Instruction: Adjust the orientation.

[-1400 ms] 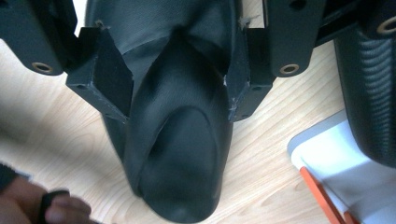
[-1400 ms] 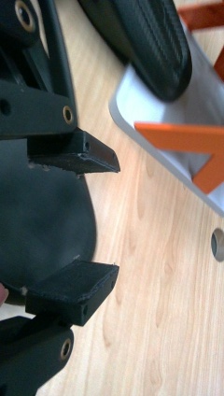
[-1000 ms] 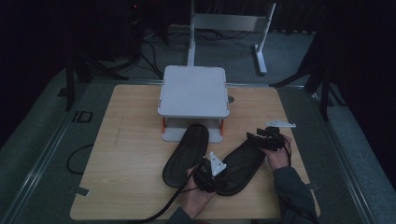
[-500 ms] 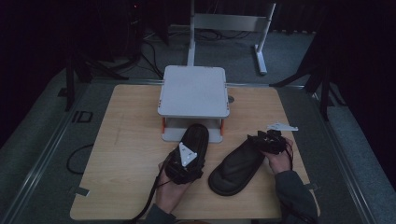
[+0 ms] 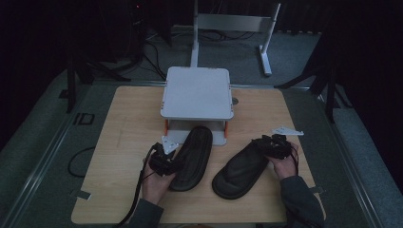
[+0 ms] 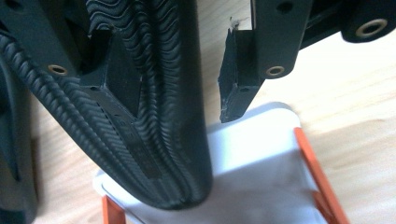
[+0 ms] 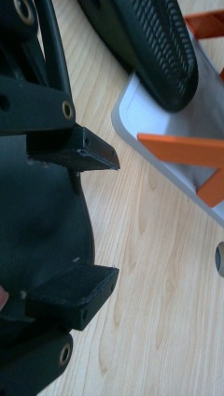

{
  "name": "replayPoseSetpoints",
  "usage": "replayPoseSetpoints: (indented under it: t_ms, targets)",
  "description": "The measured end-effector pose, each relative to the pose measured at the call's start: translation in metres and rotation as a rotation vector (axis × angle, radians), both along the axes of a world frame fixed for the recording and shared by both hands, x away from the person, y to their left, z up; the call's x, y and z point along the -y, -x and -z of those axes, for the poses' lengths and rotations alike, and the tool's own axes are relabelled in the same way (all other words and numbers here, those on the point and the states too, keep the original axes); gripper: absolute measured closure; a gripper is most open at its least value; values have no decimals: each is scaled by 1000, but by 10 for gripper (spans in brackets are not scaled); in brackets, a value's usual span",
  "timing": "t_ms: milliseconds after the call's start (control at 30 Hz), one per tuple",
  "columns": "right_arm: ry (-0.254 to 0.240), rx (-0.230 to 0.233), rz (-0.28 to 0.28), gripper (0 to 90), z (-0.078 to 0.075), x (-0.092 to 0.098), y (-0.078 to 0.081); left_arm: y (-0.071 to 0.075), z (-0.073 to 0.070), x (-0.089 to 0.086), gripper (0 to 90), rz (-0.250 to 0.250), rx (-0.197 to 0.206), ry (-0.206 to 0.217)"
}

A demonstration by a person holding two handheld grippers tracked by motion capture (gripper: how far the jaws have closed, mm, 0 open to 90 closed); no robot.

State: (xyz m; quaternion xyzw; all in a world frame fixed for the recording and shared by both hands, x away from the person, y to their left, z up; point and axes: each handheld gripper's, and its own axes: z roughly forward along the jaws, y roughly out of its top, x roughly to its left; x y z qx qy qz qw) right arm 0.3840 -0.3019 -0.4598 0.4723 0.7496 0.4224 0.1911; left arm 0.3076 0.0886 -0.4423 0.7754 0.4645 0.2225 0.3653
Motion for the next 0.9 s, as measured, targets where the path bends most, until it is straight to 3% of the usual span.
replayPoseSetpoints:
  t_ms: [233, 533, 600, 667, 900]
  targets:
    - [2, 42, -76, 411, -16, -22, 15, -7, 6, -2, 521, -8, -14, -11]
    - [53, 62, -264, 405, -26, -92, 42, -6, 4, -6, 505, -3, -6, -5]
    - [69, 62, -304, 405, -26, -108, 45, -5, 2, -12, 511, -8, -10, 46]
    - [79, 62, -328, 405, -25, -119, 46, -4, -1, -20, 517, -34, 0, 68]
    - [96, 53, -359, 416, -22, -143, 45, -7, -1, -39, 512, -79, 4, 65]
